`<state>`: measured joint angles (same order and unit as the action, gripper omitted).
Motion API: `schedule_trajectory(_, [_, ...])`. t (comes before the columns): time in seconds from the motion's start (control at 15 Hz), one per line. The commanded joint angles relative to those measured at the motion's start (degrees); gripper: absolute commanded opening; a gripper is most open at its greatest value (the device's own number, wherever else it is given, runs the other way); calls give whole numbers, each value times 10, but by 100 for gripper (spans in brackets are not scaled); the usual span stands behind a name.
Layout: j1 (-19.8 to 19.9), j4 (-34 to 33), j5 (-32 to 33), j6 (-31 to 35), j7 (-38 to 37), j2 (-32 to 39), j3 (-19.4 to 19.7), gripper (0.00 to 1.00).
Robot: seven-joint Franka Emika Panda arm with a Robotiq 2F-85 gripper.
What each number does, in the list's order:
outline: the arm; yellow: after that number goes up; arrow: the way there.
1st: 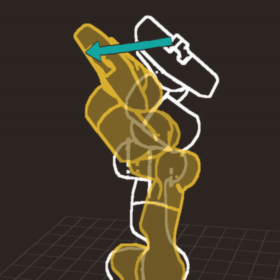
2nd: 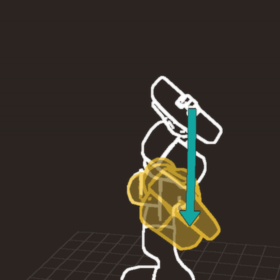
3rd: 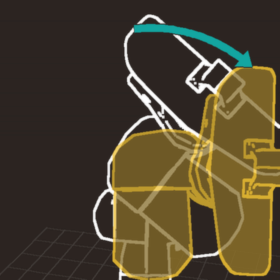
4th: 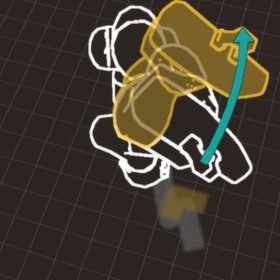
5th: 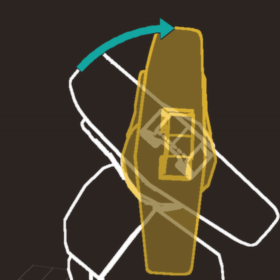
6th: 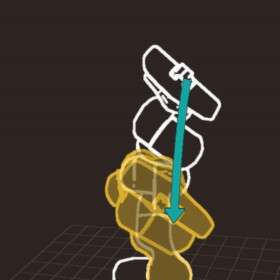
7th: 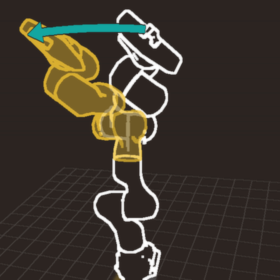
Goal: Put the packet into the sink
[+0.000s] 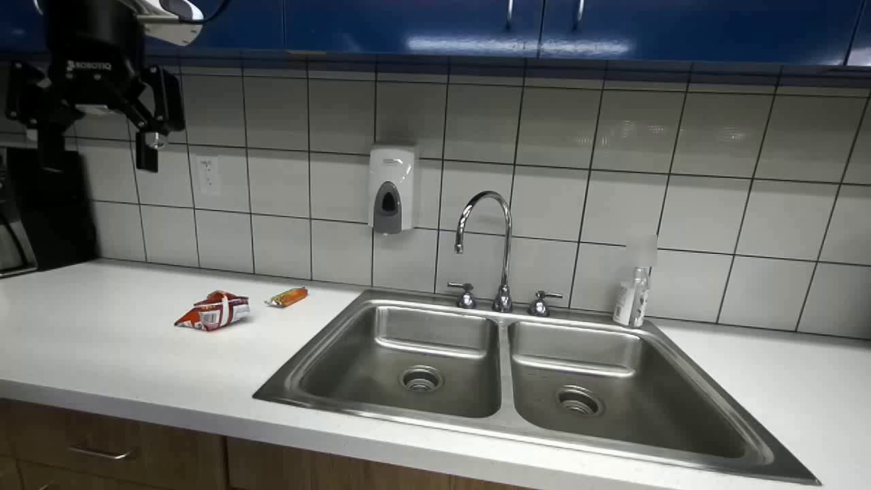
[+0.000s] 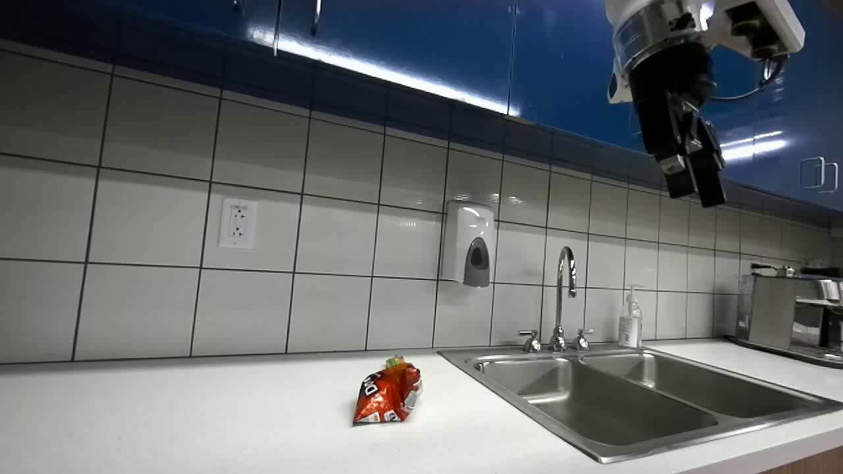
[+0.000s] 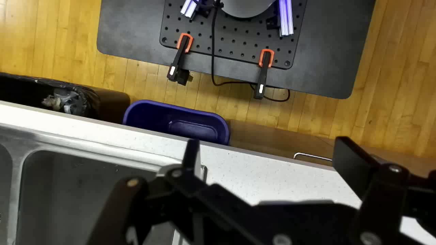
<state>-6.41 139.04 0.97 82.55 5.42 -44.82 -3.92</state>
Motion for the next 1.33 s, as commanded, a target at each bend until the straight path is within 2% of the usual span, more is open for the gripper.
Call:
schedule_trajectory(0.0, [-2,-1,1,-1,-1,1,1,100])
schedule_trajectory(1.27, [-4,6,-7,12,1,-2,3,100])
